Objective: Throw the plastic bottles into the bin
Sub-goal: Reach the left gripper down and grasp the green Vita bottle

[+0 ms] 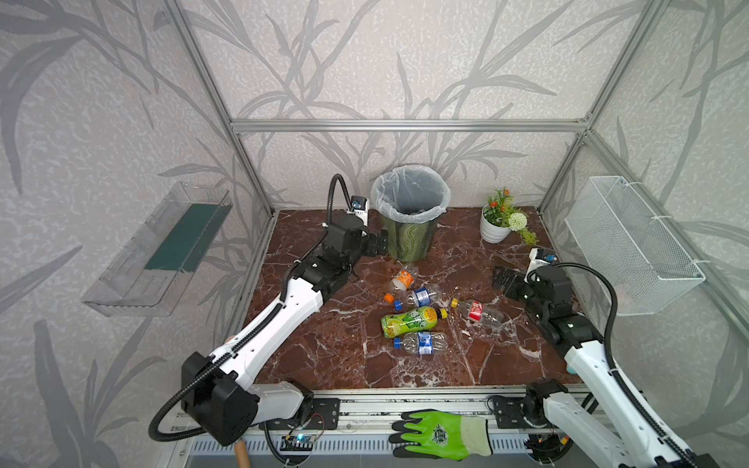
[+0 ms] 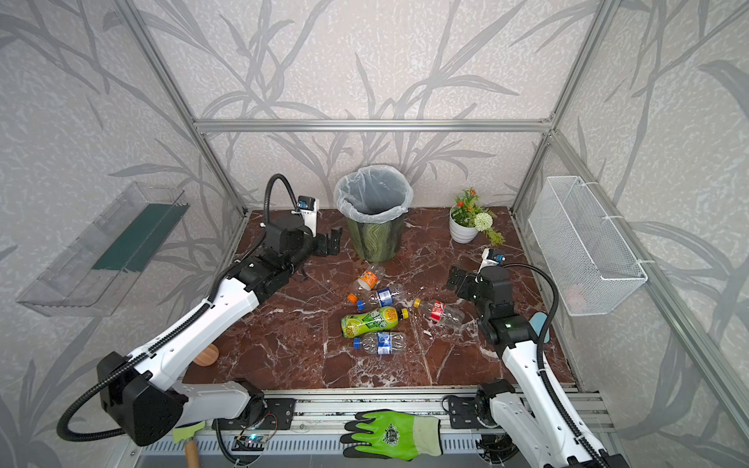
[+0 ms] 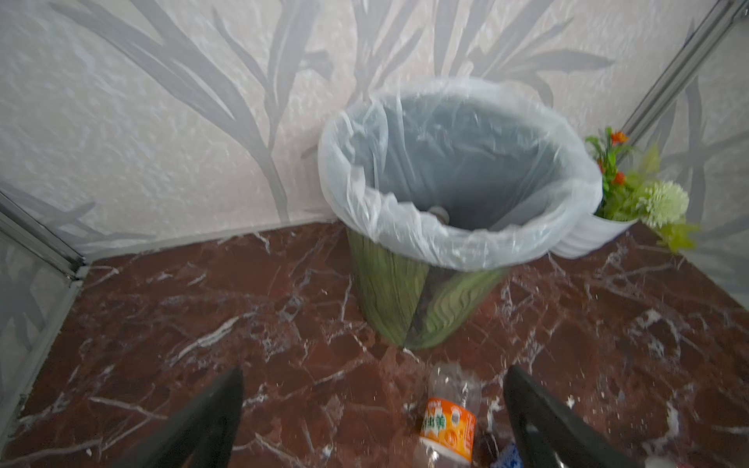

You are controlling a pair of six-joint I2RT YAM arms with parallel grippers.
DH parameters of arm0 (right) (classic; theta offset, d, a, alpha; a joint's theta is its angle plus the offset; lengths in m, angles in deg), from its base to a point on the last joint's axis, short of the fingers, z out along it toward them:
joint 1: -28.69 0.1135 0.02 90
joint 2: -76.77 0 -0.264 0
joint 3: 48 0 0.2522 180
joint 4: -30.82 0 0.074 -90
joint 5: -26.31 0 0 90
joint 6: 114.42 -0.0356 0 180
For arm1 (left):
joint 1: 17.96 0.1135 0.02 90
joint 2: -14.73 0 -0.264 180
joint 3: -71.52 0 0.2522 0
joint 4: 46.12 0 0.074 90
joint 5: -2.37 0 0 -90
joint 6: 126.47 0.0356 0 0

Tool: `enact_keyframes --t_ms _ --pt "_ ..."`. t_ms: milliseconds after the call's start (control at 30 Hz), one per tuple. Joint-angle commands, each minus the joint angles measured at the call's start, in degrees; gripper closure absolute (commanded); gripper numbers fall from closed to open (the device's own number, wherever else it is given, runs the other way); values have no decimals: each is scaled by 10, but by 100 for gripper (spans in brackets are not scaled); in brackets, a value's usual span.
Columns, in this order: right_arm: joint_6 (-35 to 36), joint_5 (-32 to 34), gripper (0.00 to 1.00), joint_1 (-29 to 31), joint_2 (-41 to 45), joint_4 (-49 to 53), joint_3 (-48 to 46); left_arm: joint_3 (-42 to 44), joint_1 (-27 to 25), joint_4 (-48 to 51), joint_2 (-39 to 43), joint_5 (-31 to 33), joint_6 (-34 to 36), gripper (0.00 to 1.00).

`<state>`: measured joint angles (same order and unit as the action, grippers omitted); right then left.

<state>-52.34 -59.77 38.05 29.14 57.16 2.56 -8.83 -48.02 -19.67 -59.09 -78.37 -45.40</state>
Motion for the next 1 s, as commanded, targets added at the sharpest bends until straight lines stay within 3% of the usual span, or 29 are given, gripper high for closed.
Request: enact_keyframes --t_ms 0,233,433,733,967 --pt "-16 -10 1 -3 -5 -25 0 25 -9 25 29 -59 16 1" --pt "-29 -14 1 -3 -11 -33 -3 71 -60 92 34 -110 104 3" --pt "-30 -11 1 -3 -15 -37 -3 47 -121 171 -19 -117 174 8" --pt "-24 -2 1 -3 -11 -27 -8 17 -176 227 -101 -137 224 16" --pt "-20 6 1 -4 -4 -23 -15 -5 -200 254 -165 -113 244 23"
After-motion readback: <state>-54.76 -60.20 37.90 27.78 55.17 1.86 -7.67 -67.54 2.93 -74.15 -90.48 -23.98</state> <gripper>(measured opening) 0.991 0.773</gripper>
